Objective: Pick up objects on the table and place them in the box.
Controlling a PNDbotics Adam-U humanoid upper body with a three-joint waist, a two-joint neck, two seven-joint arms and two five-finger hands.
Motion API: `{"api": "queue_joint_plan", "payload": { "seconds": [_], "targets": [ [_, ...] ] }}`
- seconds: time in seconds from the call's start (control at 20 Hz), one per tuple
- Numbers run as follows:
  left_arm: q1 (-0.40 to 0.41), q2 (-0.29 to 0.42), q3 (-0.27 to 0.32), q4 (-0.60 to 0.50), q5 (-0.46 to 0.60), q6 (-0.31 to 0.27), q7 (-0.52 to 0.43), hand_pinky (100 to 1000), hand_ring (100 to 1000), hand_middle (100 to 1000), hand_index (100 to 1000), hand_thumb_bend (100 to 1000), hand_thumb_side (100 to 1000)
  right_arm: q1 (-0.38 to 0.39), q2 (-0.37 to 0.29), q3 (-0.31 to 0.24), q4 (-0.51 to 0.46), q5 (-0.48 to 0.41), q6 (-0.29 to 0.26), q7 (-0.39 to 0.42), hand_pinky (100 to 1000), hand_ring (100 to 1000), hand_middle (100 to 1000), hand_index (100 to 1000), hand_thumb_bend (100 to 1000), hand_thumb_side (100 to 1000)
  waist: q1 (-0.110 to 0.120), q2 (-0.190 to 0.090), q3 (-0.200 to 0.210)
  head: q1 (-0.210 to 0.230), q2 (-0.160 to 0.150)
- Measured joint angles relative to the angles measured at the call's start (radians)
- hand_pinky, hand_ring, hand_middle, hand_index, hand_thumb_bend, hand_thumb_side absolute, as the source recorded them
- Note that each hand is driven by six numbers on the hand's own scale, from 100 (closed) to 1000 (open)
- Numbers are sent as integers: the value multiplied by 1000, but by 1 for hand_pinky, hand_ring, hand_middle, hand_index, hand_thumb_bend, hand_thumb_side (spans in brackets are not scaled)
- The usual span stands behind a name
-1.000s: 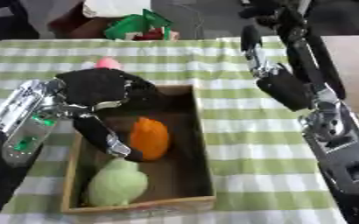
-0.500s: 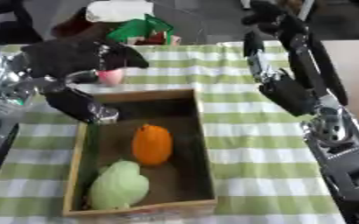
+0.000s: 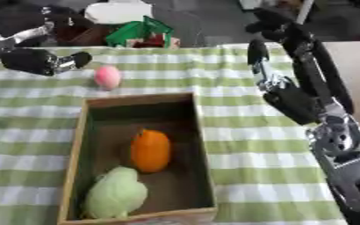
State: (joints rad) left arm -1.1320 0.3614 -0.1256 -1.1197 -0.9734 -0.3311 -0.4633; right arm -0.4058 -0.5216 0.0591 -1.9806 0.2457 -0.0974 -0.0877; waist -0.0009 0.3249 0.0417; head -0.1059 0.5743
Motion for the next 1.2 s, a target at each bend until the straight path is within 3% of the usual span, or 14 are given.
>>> {"api": "queue_joint_plan", "payload": {
  "seconds": [0.25,0.45,0.8,1.0,1.1,1.15,1.2],
  "targets": [
    [-22,-2,33,136,-62,29,71,700,874,851,957,368,1000,-10,0,4,0,7,-4,4,882,988,729,922,100,792,-1,21,-26,22,-14],
    [-33,-18,57,220,-100,43,96,704,875,859,979,509,1000,-24,8,10,0,9,-9,9,882,988,727,922,100,795,-2,36,-53,45,-23],
    [-37,-37,86,297,-133,54,102,710,876,859,990,561,1000,-36,15,17,0,15,-18,19,884,990,726,920,100,800,0,65,-89,70,-39],
    [-38,-37,97,309,-147,58,110,698,867,842,984,550,1000,-44,17,23,0,18,-22,24,885,990,724,918,100,804,4,80,-102,81,-48],
    [-41,-37,102,310,-161,66,121,673,846,803,958,497,1000,-49,17,27,0,18,-23,27,886,991,724,918,100,807,4,86,-108,87,-50],
    [-44,-37,104,310,-171,72,130,616,800,742,910,348,949,-52,17,28,0,20,-24,29,886,991,721,918,100,809,5,88,-110,88,-53],
    [-48,-37,105,310,-185,81,143,603,788,726,899,322,914,-52,17,28,0,21,-25,30,886,991,720,918,100,810,5,91,-110,89,-56]
  ]
}}
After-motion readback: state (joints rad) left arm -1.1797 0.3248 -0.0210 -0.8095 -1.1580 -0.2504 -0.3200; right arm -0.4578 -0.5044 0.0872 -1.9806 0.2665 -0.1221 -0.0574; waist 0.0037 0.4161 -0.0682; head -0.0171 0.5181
